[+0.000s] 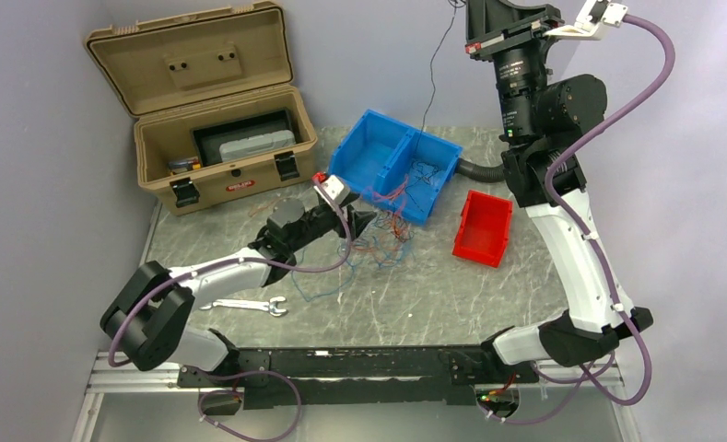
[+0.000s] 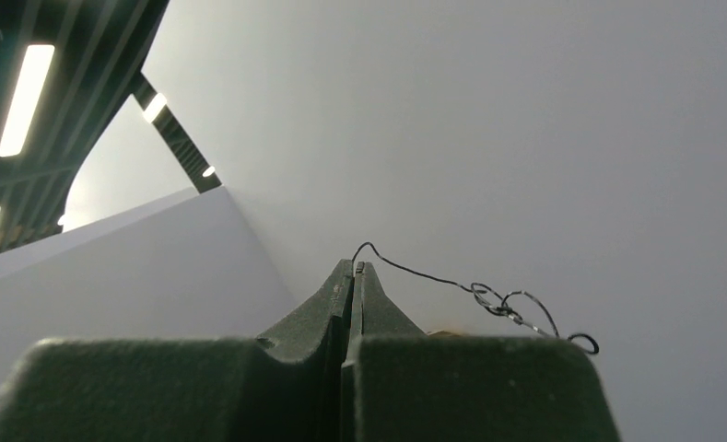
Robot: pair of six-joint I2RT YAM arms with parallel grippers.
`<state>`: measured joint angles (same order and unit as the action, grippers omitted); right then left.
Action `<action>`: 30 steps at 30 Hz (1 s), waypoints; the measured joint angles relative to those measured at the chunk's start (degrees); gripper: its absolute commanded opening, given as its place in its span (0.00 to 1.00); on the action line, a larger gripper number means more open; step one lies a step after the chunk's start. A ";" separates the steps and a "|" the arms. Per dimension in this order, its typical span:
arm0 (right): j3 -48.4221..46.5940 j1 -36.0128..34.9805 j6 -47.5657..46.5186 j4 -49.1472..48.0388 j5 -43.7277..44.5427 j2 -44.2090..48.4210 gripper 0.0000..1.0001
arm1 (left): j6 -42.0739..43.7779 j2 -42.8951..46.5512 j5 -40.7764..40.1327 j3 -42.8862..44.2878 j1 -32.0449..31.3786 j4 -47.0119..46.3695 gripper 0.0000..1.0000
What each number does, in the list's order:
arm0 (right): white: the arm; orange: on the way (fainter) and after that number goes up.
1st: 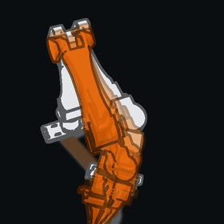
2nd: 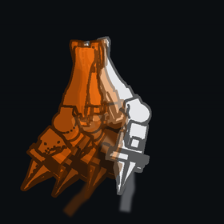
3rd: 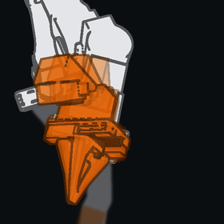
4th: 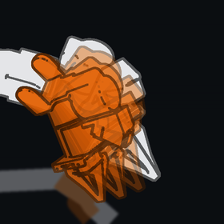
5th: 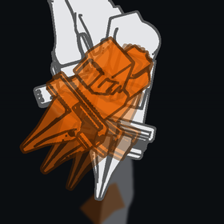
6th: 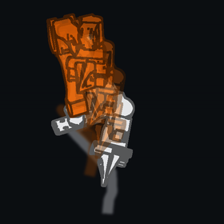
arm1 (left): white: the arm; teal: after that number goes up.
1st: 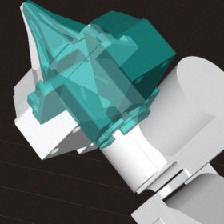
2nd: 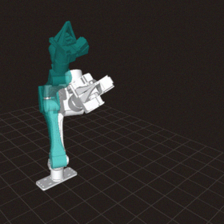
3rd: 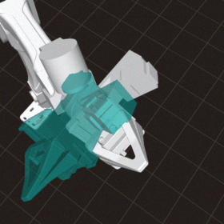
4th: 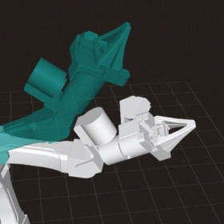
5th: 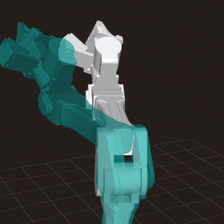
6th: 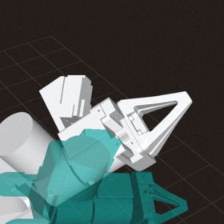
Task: Untangle the cables
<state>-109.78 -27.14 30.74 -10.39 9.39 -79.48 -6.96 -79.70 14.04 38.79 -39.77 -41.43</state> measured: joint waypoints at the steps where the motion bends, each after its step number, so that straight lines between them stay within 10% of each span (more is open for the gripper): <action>1: 0.04 0.00 0.35 0.00 -0.44 0.00 0.00 | 1.84 -0.39 -0.02 0.50 0.00 -1.01 0.67; 10: 0.09 0.00 2.84 0.02 -3.67 0.09 0.00 | 17.14 -10.32 3.61 9.92 0.00 -1.60 0.88; 17: -0.22 0.00 4.90 0.04 -5.60 0.02 0.00 | 23.06 -15.96 8.26 19.91 0.02 7.48 0.47; 23: -1.27 0.00 5.51 0.33 -6.58 -0.09 0.00 | 25.68 -18.05 10.93 22.60 0.70 12.61 0.81; 30: -1.92 0.00 5.49 0.66 -6.75 -0.09 0.00 | 28.13 -17.70 13.55 22.14 1.33 19.10 0.79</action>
<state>-111.70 -27.14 36.23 -9.74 2.63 -79.57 21.17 -97.41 27.59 60.93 -38.44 -22.33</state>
